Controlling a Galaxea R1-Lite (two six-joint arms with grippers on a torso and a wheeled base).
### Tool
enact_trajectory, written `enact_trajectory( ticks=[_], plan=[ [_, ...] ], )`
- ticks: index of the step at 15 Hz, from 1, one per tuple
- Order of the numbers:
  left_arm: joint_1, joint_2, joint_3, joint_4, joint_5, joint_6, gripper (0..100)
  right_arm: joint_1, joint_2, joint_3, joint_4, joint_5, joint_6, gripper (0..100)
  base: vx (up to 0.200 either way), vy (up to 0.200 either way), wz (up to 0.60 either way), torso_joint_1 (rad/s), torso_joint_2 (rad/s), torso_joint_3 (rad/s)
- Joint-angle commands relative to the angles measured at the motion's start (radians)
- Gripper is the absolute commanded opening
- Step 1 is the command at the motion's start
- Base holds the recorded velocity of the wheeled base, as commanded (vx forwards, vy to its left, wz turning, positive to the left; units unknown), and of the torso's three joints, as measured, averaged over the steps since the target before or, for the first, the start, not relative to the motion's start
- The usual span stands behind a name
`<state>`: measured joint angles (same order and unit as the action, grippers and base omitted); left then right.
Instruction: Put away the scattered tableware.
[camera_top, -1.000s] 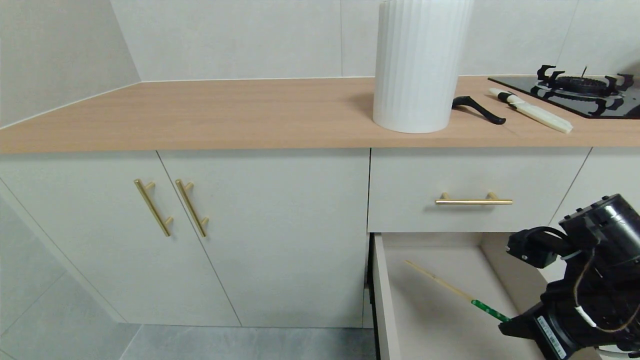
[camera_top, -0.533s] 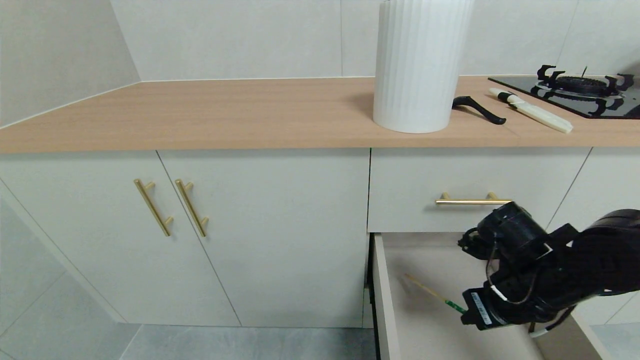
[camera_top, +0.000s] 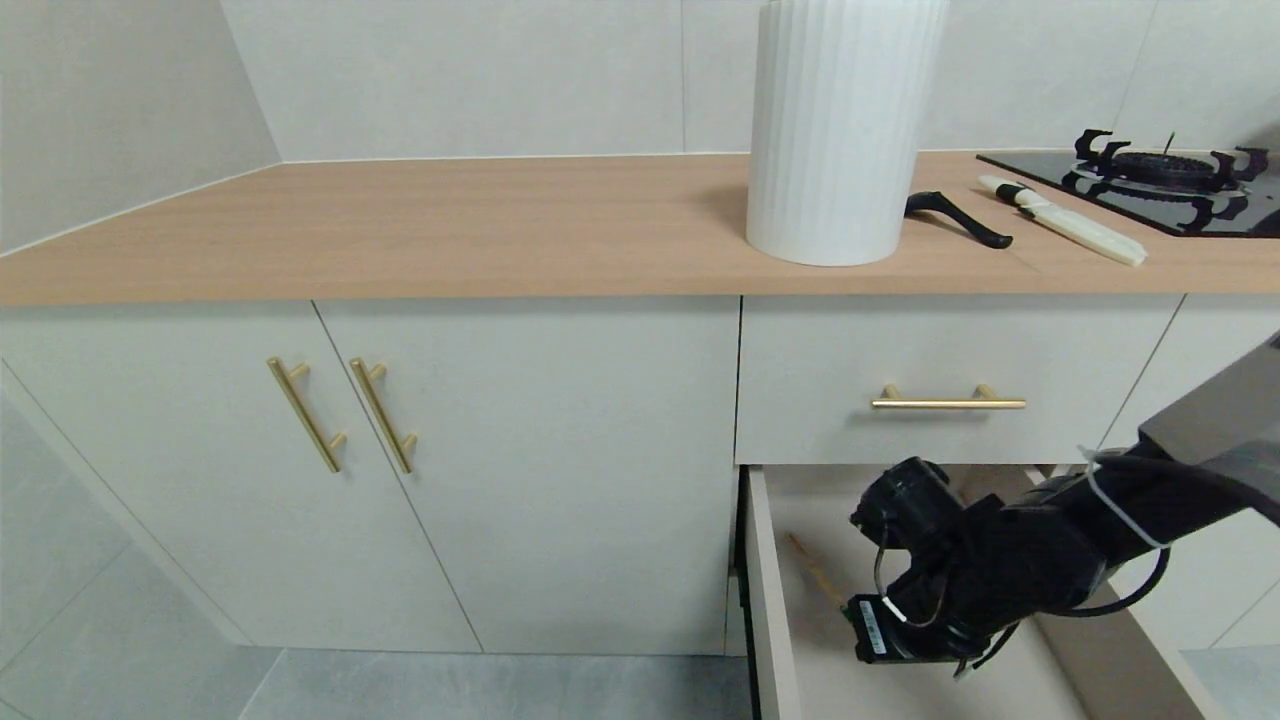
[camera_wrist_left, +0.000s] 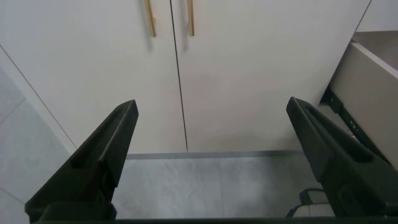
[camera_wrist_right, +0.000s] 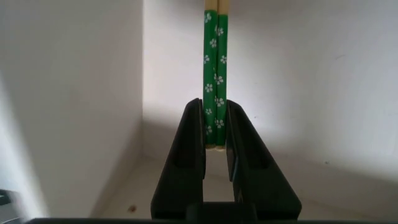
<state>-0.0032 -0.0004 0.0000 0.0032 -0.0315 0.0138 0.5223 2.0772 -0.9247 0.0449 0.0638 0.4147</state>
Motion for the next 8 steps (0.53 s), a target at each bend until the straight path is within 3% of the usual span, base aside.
enact_trajectory(
  ticks=[1, 3, 8],
  plan=[
    [0.0, 0.0, 0.0, 0.0, -0.001, 0.0, 100, 0.021, 0.057, 0.003, -0.008, -0.004, 0.003, 0, 0.0, 0.0, 0.0, 0.0, 0.0, 0.0],
    [0.0, 0.0, 0.0, 0.0, -0.001, 0.0, 100, 0.053, 0.122, 0.01, -0.048, -0.065, 0.03, 0, 0.0, 0.0, 0.0, 0.0, 0.0, 0.0],
    [0.0, 0.0, 0.0, 0.0, -0.001, 0.0, 100, 0.058, 0.136, 0.009, -0.054, -0.076, 0.03, 0, 0.0, 0.0, 0.0, 0.0, 0.0, 0.0]
  ],
)
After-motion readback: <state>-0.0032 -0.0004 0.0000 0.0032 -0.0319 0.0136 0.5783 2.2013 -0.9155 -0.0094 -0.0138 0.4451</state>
